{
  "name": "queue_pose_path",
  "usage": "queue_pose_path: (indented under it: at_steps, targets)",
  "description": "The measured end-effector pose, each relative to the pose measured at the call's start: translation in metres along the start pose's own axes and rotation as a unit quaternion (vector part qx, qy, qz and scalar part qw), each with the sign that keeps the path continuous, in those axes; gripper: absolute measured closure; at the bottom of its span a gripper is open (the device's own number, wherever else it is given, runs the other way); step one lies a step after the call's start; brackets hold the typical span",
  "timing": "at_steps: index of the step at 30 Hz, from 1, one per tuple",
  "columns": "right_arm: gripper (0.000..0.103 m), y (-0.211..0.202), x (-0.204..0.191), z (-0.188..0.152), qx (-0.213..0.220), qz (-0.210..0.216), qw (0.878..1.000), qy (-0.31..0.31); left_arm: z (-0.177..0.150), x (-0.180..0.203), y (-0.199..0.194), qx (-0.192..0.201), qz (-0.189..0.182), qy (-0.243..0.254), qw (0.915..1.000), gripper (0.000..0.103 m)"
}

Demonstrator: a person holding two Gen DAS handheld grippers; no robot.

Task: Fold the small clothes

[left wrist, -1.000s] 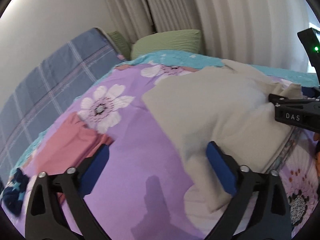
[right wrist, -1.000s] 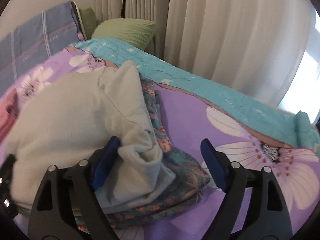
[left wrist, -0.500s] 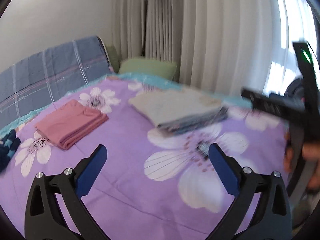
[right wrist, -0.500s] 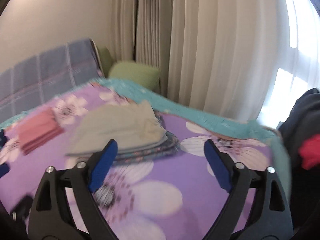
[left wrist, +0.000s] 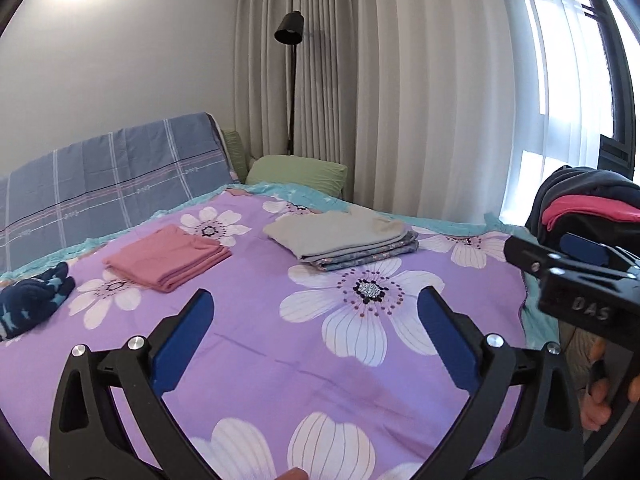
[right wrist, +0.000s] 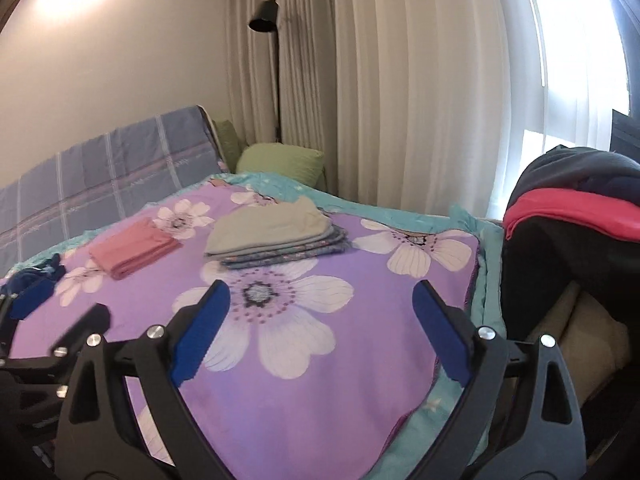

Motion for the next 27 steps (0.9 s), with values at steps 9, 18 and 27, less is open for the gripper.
queue_pose_path:
  at_steps: [9,18,27]
  targets:
    - [0.009,-0.035,-0.022,-0.003,0.009,0.021,0.999,-0.028,-0.008,0.003,-0.022,-0.028,0.003,-0.005,0.9996,0.001]
    - [0.009,-0.043,-0.022,-0.004,0.011,0.018,0.999,-0.034,-0.007,0.011,-0.032,-0.022,0.009,0.006,0.9997,0.001]
    - [0.009,-0.042,-0.019,-0.007,0.01,0.011,0.999,-0.033,-0.008,0.011,-0.039,-0.008,0.018,0.016,0.9997,0.001]
Point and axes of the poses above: each gripper's, at about its wrist camera, not at the fingertips, and y roughly the way its jaws point, x to its right, z to its top, the point moved 10 cm from there along y, roughly the way its jaws point, and after that the axes turned 4 degrees about -z, right-handed, at the moved point
